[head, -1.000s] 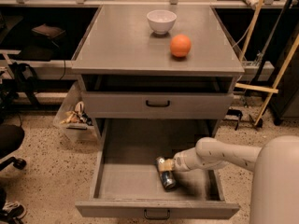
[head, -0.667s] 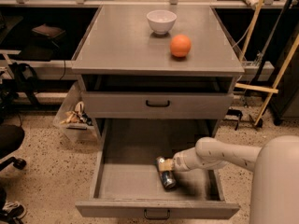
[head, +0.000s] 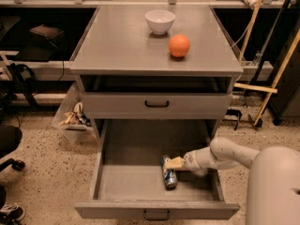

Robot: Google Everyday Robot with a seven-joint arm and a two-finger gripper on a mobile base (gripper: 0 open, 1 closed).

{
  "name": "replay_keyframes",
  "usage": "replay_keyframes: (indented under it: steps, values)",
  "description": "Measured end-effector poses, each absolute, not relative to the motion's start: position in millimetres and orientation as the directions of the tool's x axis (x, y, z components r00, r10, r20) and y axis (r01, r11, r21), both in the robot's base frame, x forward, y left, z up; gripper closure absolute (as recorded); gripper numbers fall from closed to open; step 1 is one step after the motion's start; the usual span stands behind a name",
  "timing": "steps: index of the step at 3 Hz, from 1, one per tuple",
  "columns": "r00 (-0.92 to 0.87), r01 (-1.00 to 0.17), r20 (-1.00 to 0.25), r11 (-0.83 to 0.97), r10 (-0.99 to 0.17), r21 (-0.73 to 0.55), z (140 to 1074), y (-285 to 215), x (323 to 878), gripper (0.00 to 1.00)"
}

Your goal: Pick redbull can from middle drawer and place on counter

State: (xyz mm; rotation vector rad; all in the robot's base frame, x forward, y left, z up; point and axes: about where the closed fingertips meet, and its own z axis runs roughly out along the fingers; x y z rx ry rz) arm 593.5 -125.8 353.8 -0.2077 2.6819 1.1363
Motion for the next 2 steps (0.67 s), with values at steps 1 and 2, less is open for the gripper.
replay_keyframes:
  steps: [1, 2]
  values:
    - [-0.966, -0.215, -0.256, 0.691, -0.044, 0.690, 353.8, -125.7, 593.4, 1.00]
    - [-0.958, -0.243, -0.280, 0.711, -0.066, 0.660, 367.4, -113.1, 582.8, 1.00]
